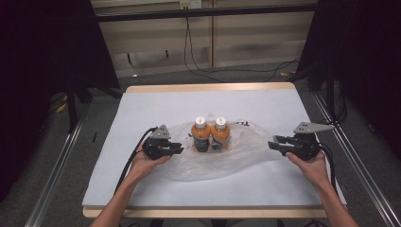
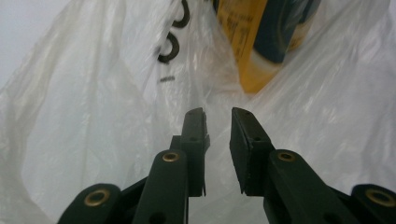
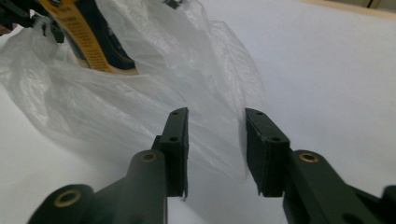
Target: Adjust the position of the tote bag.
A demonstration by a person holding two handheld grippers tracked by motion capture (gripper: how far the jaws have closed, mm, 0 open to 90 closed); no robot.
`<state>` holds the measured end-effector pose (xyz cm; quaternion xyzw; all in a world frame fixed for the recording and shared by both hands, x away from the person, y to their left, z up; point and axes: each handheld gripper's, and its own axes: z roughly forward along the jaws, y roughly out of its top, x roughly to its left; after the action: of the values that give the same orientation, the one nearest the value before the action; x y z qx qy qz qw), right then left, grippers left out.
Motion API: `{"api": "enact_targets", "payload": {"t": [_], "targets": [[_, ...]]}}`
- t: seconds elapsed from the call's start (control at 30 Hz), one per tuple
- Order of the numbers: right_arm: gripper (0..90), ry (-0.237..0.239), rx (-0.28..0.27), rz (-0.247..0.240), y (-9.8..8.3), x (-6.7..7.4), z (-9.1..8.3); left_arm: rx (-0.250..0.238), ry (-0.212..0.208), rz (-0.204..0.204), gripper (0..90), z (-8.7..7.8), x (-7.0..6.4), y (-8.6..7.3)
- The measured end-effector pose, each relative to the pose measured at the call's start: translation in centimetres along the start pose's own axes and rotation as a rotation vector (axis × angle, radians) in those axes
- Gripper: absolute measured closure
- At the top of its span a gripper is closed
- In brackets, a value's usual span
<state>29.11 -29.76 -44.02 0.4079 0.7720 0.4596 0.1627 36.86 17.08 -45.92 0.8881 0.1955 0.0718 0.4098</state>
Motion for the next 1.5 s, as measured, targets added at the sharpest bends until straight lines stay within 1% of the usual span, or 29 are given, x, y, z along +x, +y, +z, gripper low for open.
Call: {"api": "enact_targets", "payload": {"t": [0.03,0.1,0.13,0.17,0.23,0.27,0.4,0.43,0.47,0.5,0.53,0.6,0.63,0.67,0.7,0.73,0.8,0.87,0.9,0.93,1.0,1.1,1.13,1.23,1.27,1.33,1.4,1.47,1.5], "targets": [[59.7,0.000,0.000,0.000,0.0,0.0,0.0,-0.015,-0.001,0.000,75.5,-0.3,-0.1,0.1],[50.8,-0.006,-0.028,-0.018,0.9,0.7,-0.6,-0.044,-0.001,-0.004,74.8,-0.9,-0.2,0.4],[50.8,-0.006,-0.028,-0.018,0.9,0.7,-0.6,-0.035,0.005,0.003,74.8,-1.2,-0.3,0.5],[48.4,-0.015,-0.036,-0.015,1.1,0.9,-0.8,-0.055,0.000,0.004,74.6,-1.3,-0.3,0.6],[47.7,-0.018,-0.060,-0.011,1.6,1.0,-1.4,-0.064,-0.001,0.005,74.7,-1.6,-0.4,0.7],[45.7,-0.028,-0.066,-0.009,1.8,1.0,-1.6,-0.054,0.001,0.014,74.9,-1.7,-0.4,0.8],[44.8,-0.048,-0.098,-0.005,2.2,1.0,-2.5,-0.073,0.000,-0.001,76.6,-1.9,-0.5,1.0],[48.4,-0.052,-0.110,-0.012,2.2,1.0,-2.7,-0.076,-0.002,-0.011,77.1,-1.9,-0.5,1.0],[59.6,-0.056,-0.130,-0.026,2.2,1.2,-2.9,-0.078,-0.004,-0.021,77.2,-1.9,-0.5,1.1],[67.4,-0.034,-0.137,-0.031,2.2,1.3,-3.0,-0.074,0.001,-0.010,78.3,-1.8,-0.5,1.2],[71.2,-0.010,-0.133,-0.035,2.3,1.5,-2.8,-0.075,-0.003,-0.010,79.2,-1.8,-0.6,1.3],[81.5,0.034,-0.102,-0.056,2.4,2.2,-2.0,-0.071,-0.008,0.007,80.4,-1.7,-0.6,1.7],[86.2,0.081,-0.070,-0.074,2.7,3.2,-0.8,-0.071,-0.010,0.013,80.7,-1.6,-0.7,1.9],[86.2,0.081,-0.070,-0.074,2.7,3.2,-0.8,-0.073,-0.015,0.014,80.7,-1.6,-0.8,2.1],[88.5,0.102,-0.057,-0.085,2.9,3.6,-0.3,-0.069,-0.019,0.023,81.8,-1.4,-0.9,2.4],[90.0,0.144,-0.022,-0.113,3.5,4.5,1.2,-0.061,-0.019,0.031,83.7,-1.2,-1.0,2.6],[90.0,0.156,-0.013,-0.122,3.7,4.8,1.7,-0.033,-0.030,0.043,85.0,-0.9,-1.0,2.9],[90.0,0.195,0.005,-0.138,4.3,5.5,3.5,0.000,-0.043,0.054,87.2,-0.2,-1.0,3.2],[90.0,0.195,0.005,-0.138,4.3,5.5,3.5,0.002,-0.050,0.056,87.2,0.1,-0.9,3.3],[90.0,0.198,0.011,-0.144,4.4,5.6,3.8,0.028,-0.041,0.062,87.3,0.3,-0.9,3.5],[90.0,0.197,0.031,-0.155,4.9,5.7,4.8,0.027,-0.057,0.066,87.7,1.0,-0.7,3.8],[90.0,0.193,0.056,-0.164,5.5,5.6,6.0,0.041,-0.055,0.057,87.8,1.6,-0.5,3.9],[90.0,0.190,0.064,-0.166,5.7,5.5,6.4,0.056,-0.049,0.065,88.6,1.7,-0.5,3.9],[90.0,0.189,0.094,-0.185,6.2,5.5,7.5,0.059,-0.051,0.046,88.6,2.2,-0.2,3.6],[90.0,0.169,0.117,-0.201,6.4,5.3,8.5,0.072,-0.048,0.045,88.7,2.3,-0.2,3.6],[90.0,0.172,0.126,-0.192,6.4,5.1,8.9,0.092,-0.055,0.053,88.6,2.7,0.0,3.4],[90.0,0.167,0.150,-0.195,6.3,4.7,9.9,0.125,-0.044,0.069,88.7,3.2,0.0,3.2],[90.0,0.154,0.200,-0.179,5.8,4.1,11.1,0.144,-0.027,0.065,87.0,3.5,-0.1,3.0],[90.0,0.154,0.200,-0.179,5.8,4.1,11.1,0.168,-0.025,0.094,87.0,3.5,0.1,3.0]]}}
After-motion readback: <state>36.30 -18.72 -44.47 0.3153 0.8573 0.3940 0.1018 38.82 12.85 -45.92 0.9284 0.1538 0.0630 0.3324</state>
